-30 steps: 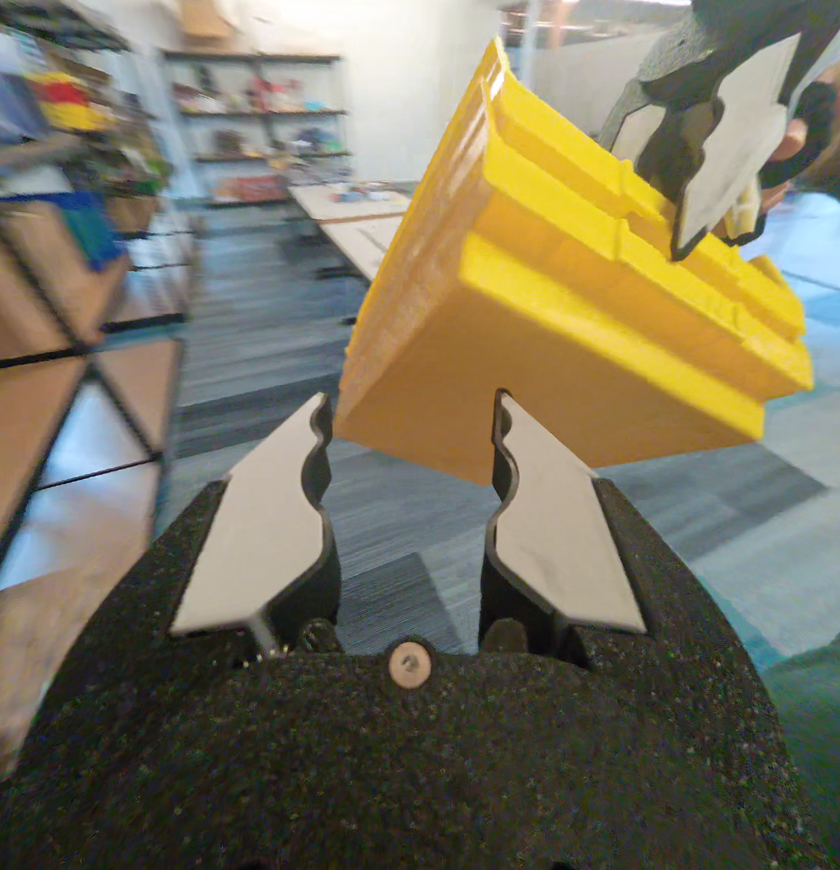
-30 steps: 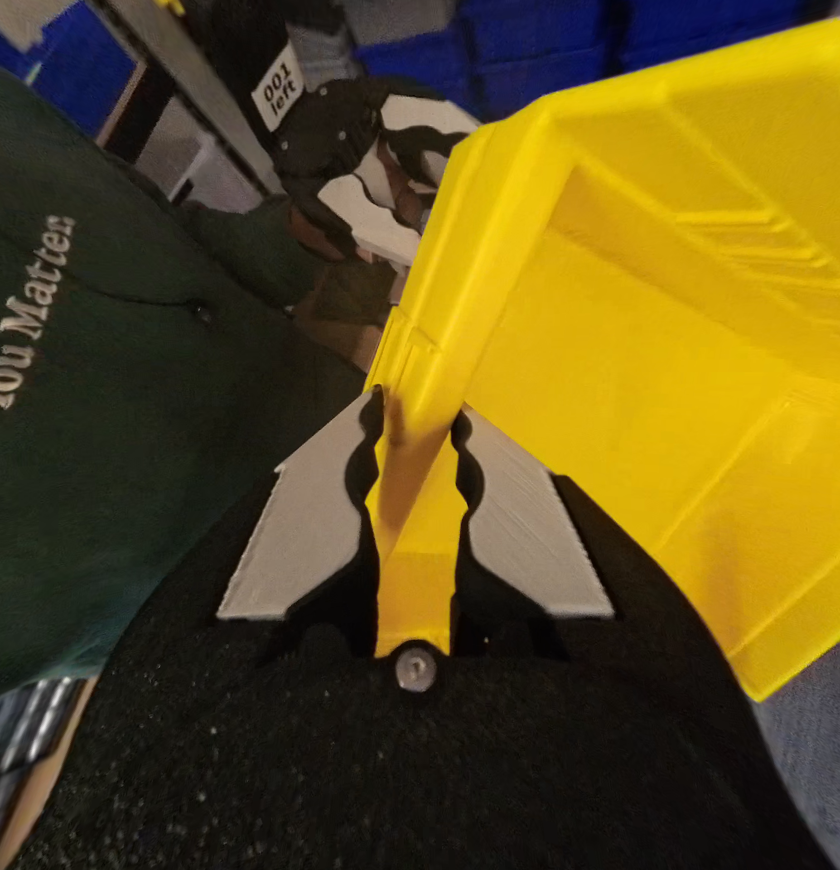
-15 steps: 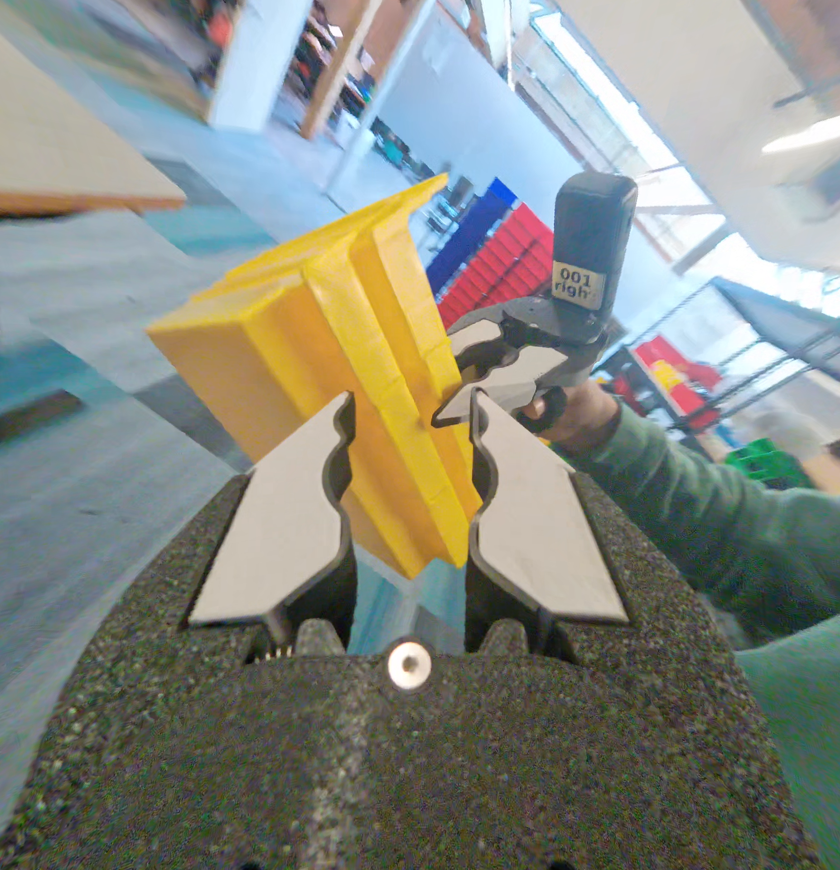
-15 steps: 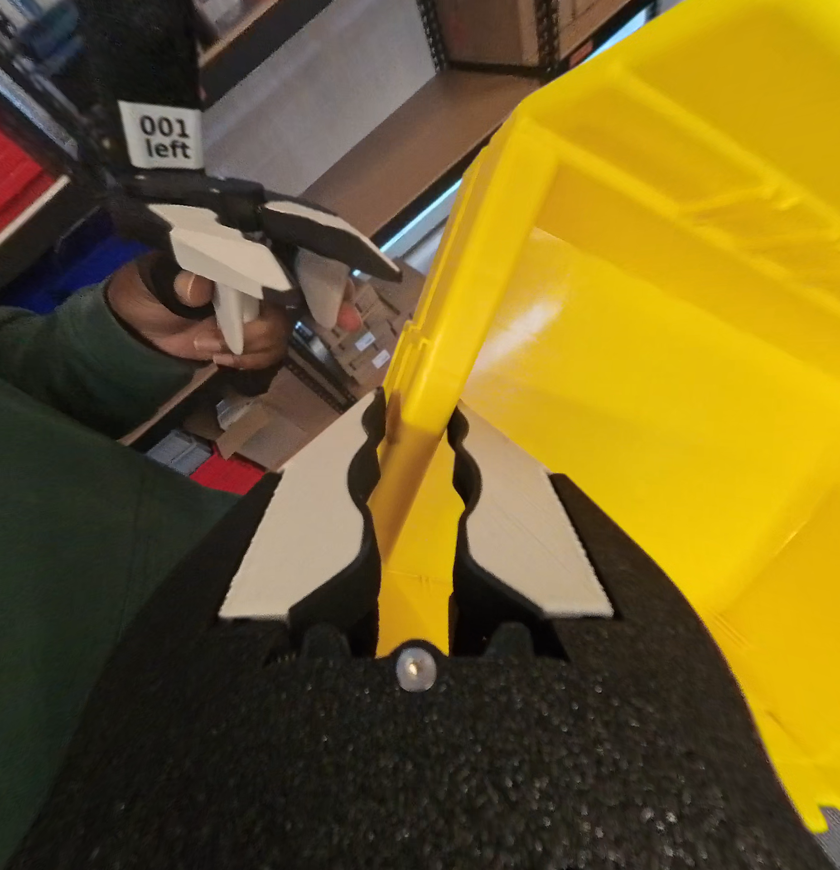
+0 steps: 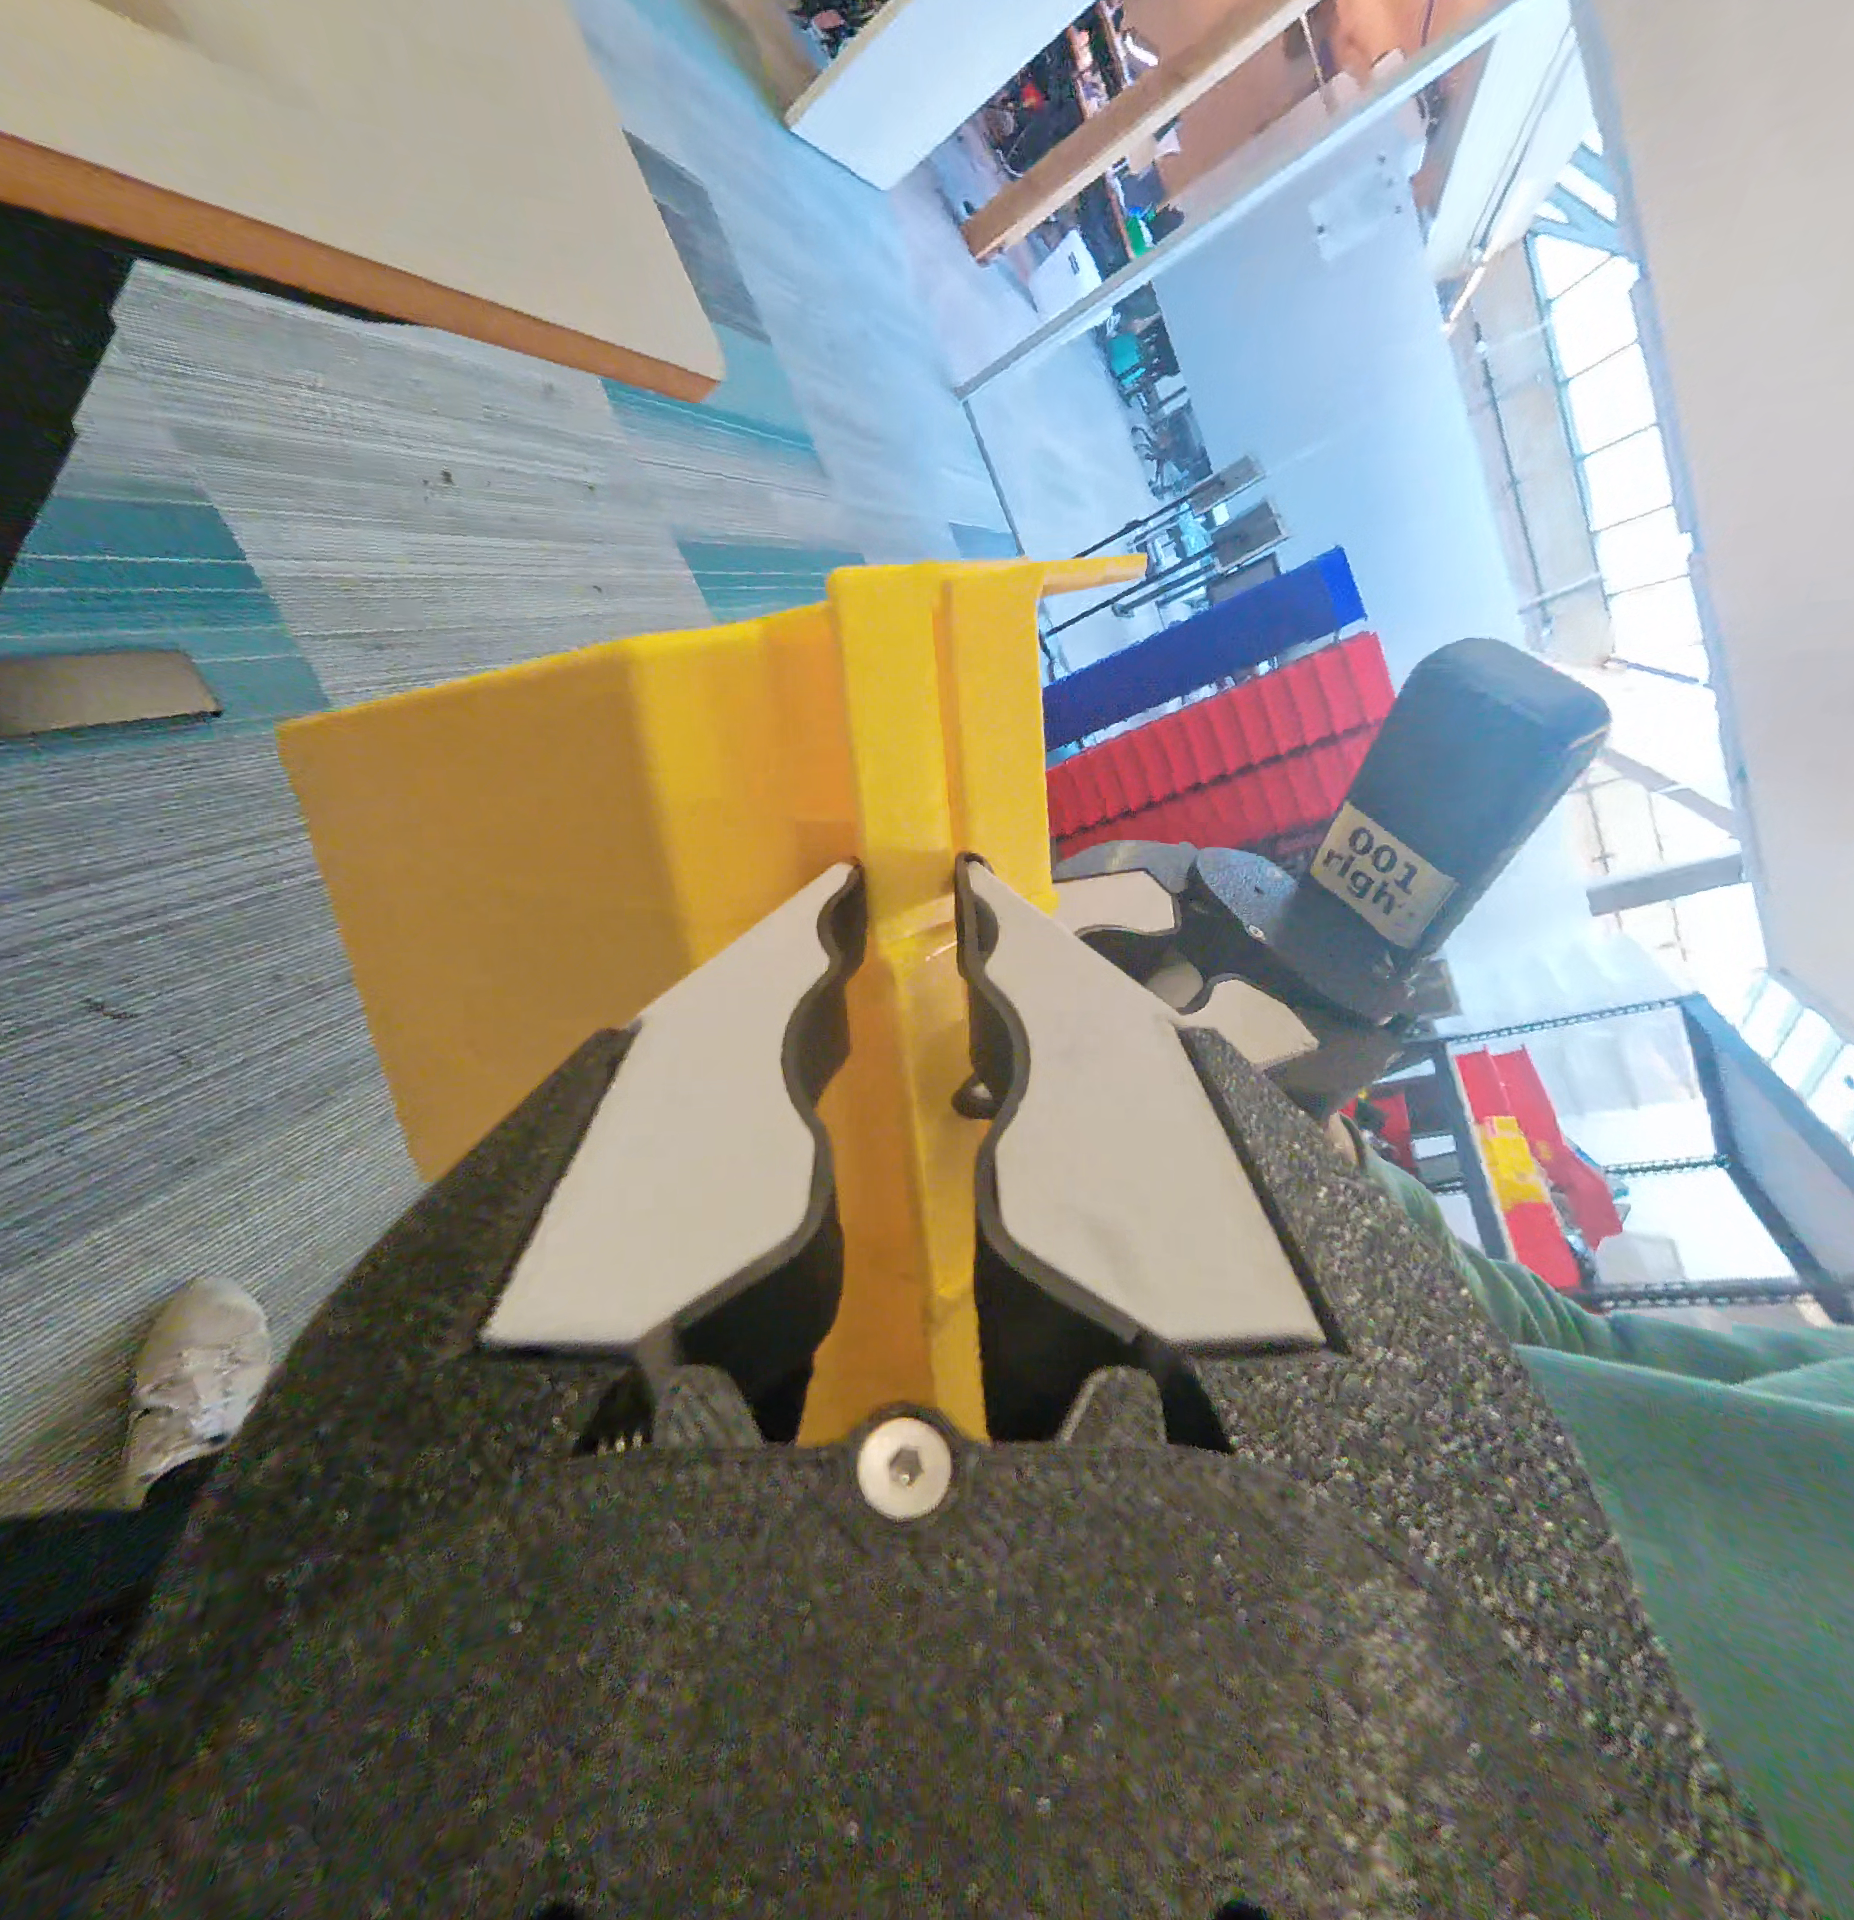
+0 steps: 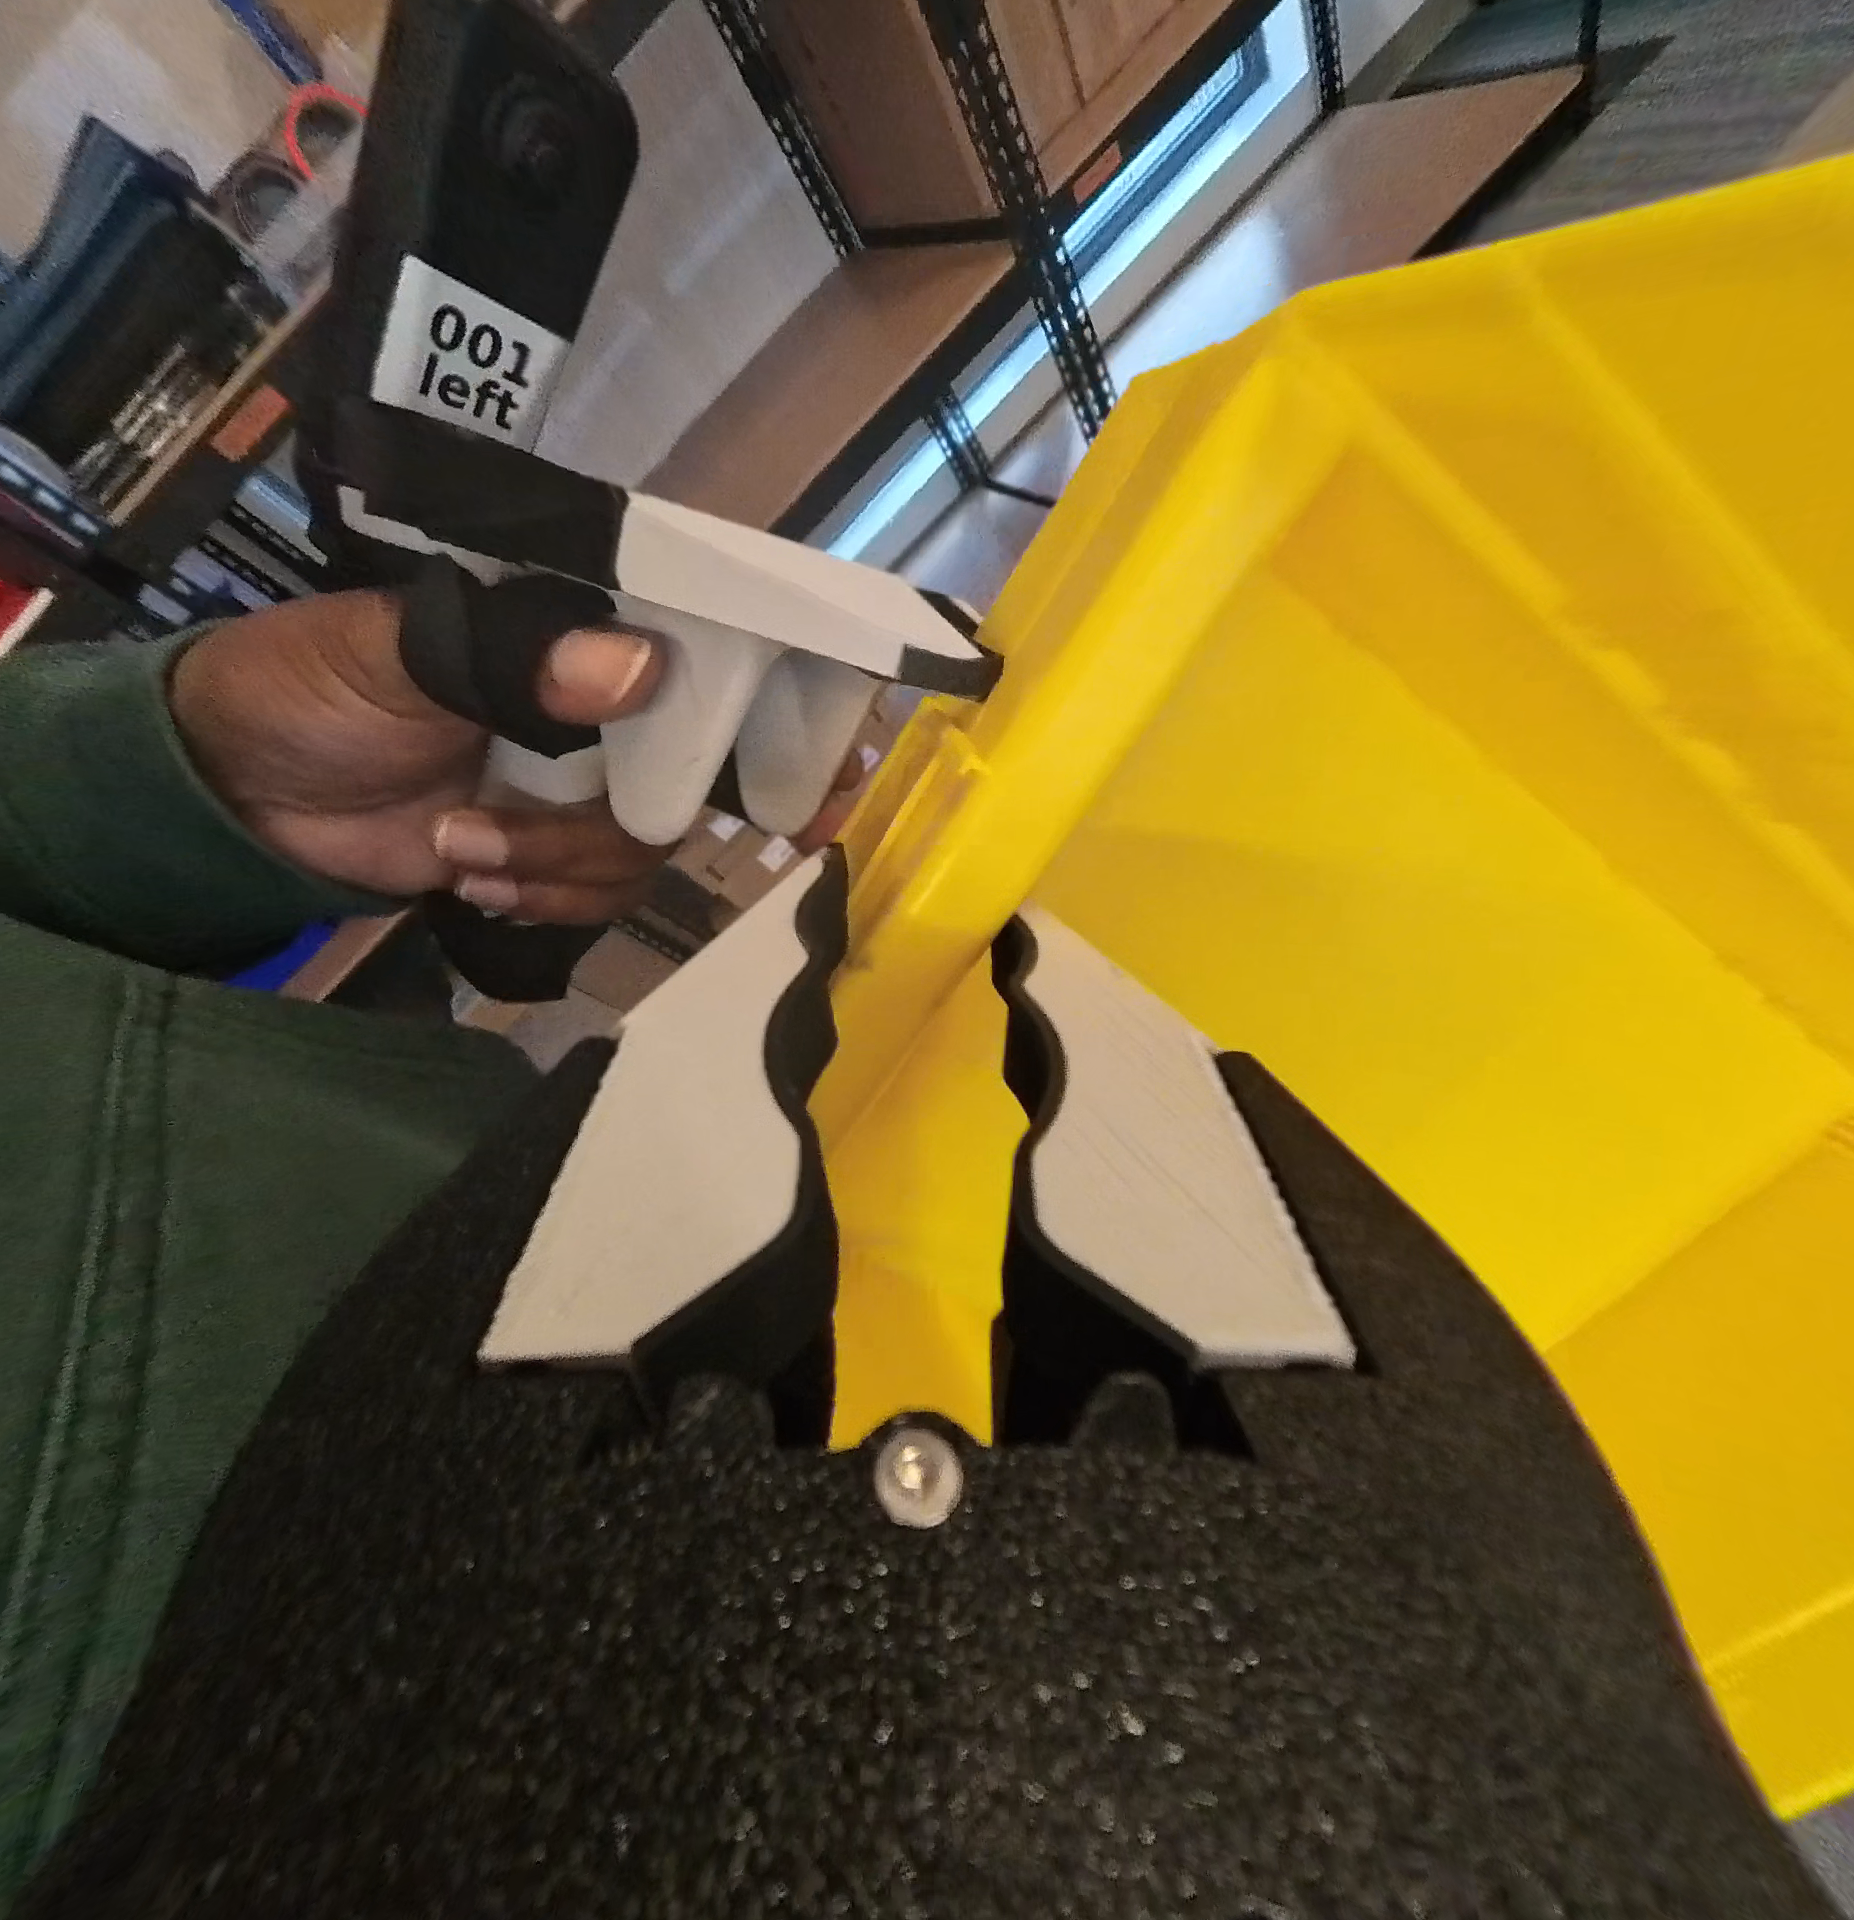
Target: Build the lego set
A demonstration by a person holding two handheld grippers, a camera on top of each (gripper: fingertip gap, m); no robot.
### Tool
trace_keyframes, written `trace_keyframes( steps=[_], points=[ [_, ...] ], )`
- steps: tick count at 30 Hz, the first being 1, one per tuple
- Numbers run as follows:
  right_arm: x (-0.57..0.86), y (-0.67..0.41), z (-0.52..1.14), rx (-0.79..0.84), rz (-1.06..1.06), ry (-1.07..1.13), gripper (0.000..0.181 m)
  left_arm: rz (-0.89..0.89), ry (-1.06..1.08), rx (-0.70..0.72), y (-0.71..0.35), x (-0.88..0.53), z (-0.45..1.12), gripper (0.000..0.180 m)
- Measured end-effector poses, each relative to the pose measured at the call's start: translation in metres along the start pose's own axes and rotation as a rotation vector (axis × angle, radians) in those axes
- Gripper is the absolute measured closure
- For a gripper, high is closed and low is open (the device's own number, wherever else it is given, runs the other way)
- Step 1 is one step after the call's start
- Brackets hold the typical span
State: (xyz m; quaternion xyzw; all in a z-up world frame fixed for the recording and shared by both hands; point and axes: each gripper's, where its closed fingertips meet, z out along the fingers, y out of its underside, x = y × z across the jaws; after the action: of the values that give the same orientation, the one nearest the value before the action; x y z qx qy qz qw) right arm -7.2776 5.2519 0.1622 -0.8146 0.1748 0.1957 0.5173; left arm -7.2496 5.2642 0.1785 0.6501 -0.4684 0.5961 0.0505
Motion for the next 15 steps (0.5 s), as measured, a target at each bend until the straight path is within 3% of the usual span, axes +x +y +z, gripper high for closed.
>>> trace_keyframes(
  steps=[6, 12, 15],
  points=[
    [0.076, -0.068, -0.021, 0.007, -0.046, -0.02, 0.157, -0.012, 0.172, -0.011, -0.077, -0.001, 0.057, 0.172],
    [0.149, -0.176, -0.074, 0.202, 0.063, -0.103, 0.158, 0.08, 0.188, -0.04, -0.163, -0.061, 0.094, 0.178],
    [0.185, -0.206, -0.081, 0.182, 0.054, -0.066, 0.16, 0.107, 0.285, -0.024, -0.214, -0.059, 0.111, 0.178]
  ],
)
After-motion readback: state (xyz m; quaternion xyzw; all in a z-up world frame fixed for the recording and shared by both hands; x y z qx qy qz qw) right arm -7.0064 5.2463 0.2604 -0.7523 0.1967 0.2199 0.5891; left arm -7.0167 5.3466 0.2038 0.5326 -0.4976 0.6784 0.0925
